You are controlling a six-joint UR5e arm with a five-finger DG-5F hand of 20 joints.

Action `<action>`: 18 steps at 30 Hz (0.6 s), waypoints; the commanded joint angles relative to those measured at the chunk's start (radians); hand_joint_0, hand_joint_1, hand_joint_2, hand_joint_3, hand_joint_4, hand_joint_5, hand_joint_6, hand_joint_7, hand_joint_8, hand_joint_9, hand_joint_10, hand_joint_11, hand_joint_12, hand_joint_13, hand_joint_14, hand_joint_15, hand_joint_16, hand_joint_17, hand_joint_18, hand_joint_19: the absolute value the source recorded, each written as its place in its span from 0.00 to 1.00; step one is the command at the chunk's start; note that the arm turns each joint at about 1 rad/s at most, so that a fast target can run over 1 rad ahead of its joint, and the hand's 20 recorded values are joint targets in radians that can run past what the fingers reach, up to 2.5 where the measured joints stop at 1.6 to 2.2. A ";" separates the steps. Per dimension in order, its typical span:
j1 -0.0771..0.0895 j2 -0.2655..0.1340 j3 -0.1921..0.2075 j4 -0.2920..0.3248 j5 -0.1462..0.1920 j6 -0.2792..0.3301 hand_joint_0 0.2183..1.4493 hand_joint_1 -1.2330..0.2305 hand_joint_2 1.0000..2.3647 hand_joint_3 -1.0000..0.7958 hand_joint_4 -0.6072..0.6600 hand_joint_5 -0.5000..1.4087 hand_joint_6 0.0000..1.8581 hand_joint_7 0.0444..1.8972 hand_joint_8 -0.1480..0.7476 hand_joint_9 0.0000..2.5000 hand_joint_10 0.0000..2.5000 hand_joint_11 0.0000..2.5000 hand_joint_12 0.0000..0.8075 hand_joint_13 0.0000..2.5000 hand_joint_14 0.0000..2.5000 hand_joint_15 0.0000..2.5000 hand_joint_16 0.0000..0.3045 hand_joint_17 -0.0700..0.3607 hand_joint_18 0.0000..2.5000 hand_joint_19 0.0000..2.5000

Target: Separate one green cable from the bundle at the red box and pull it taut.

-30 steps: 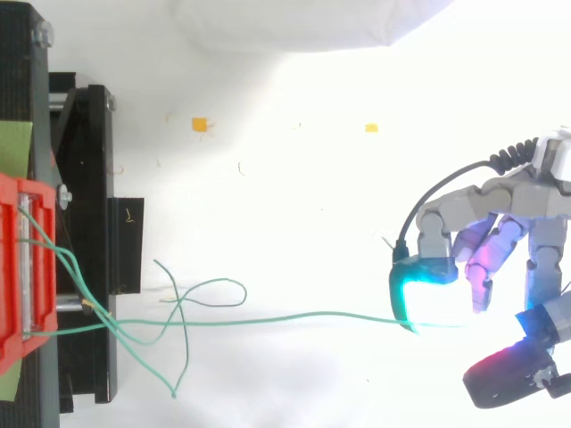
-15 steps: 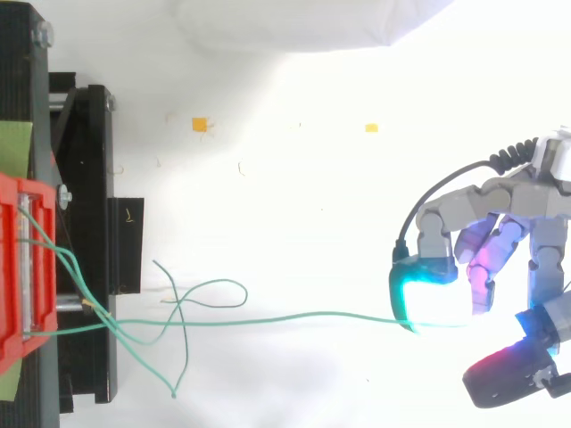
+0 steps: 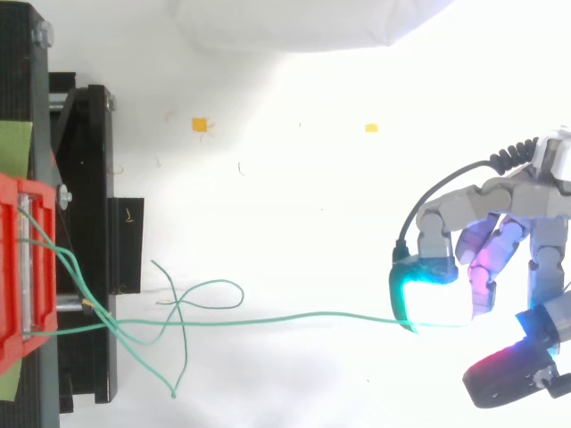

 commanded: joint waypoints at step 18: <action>0.000 -0.001 0.000 0.000 0.000 0.000 0.44 0.27 0.01 0.49 0.41 0.34 0.27 0.67 0.38 0.71 0.00 0.04 0.50 0.47 0.01 0.20 0.13 0.38 0.34 0.26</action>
